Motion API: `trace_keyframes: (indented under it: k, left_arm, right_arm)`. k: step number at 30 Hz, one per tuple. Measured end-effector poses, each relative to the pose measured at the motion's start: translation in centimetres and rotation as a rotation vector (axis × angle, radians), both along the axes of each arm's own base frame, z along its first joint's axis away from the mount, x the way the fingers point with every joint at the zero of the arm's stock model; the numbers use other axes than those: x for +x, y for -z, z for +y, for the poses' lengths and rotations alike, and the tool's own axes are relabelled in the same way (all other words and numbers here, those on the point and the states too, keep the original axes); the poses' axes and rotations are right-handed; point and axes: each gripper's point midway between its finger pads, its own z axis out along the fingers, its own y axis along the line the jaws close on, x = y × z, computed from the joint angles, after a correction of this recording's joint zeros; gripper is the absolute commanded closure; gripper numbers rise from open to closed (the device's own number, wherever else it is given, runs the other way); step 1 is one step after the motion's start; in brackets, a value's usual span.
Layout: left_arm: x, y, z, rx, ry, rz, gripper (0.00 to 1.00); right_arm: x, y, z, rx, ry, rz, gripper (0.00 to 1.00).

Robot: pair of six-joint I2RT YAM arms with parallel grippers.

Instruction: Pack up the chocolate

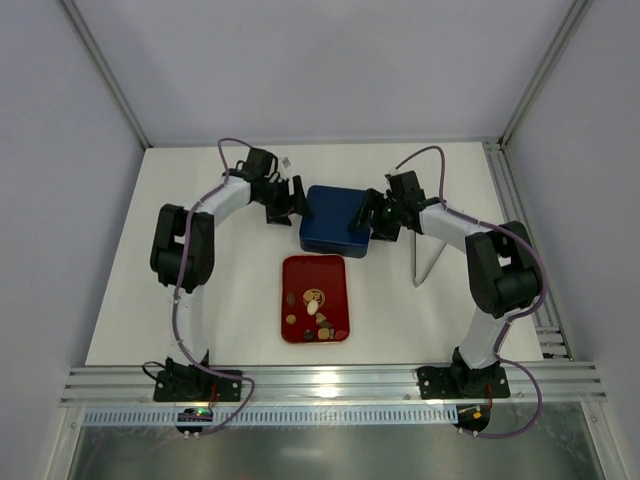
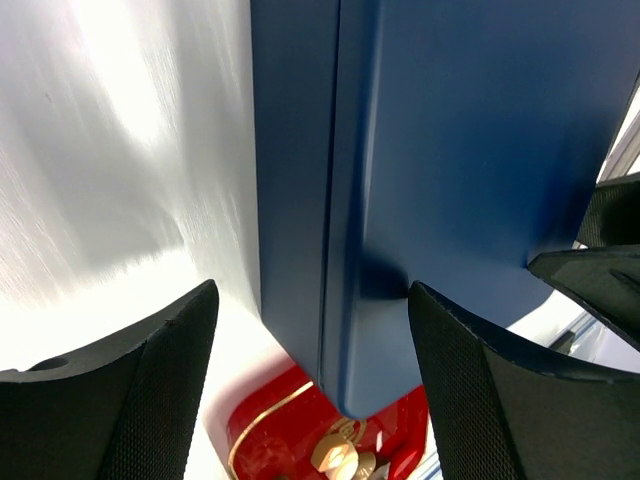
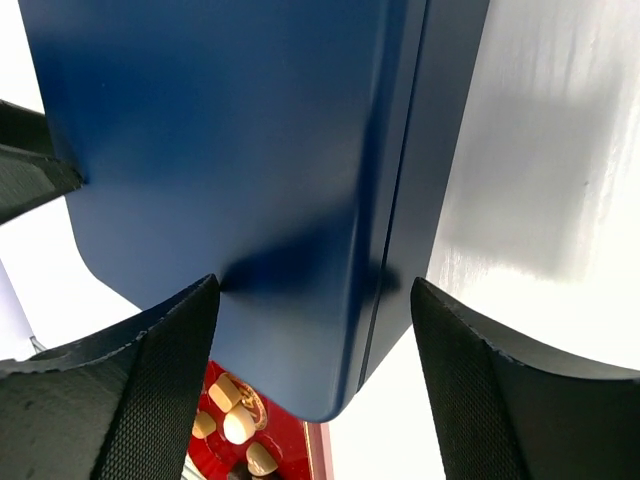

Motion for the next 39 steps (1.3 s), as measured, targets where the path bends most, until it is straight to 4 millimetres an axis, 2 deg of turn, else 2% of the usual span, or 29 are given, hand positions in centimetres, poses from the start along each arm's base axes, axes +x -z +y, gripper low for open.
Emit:
trace_keyframes:
  k: [5,10,12,14,21,26,31,33,39]
  left_arm:
    - [-1.9,0.4,-0.6,-0.01,-0.005,0.036,0.27]
    - [-2.6,0.4,-0.8,-0.025,-0.018,0.048,0.32]
    - [-2.6,0.3,-0.9,-0.031,-0.023,0.052,0.42]
    - [-2.5,0.1,-1.1,-0.039,-0.022,0.049,0.52]
    - [-2.1,-0.2,-0.8,-0.03,-0.041,0.038,0.61]
    - [-2.0,-0.1,-0.8,0.001,-0.051,0.025,0.64]
    - [-1.7,0.0,-1.0,0.033,-0.061,0.005,0.65]
    - [-1.6,0.0,-1.0,0.044,-0.065,-0.003,0.65]
    - [-1.4,0.1,-1.0,0.068,-0.077,-0.022,0.65]
  right_arm:
    - [-0.7,0.4,0.3,0.022,0.012,0.012,0.2]
    - [-0.8,0.5,0.4,0.034,0.02,0.015,0.21]
    - [-0.8,0.5,0.4,0.034,0.02,0.016,0.23]
    - [-0.8,0.5,0.4,0.035,0.023,0.017,0.31]
    - [-0.6,0.3,0.5,0.042,0.036,0.015,0.32]
    - [-0.4,0.3,0.4,0.033,0.049,0.007,0.41]
    - [0.0,0.4,0.3,0.014,0.064,-0.012,0.43]
    - [0.1,0.4,0.3,0.006,0.069,-0.02,0.49]
    - [0.5,0.4,0.3,-0.014,0.084,-0.042,0.56]
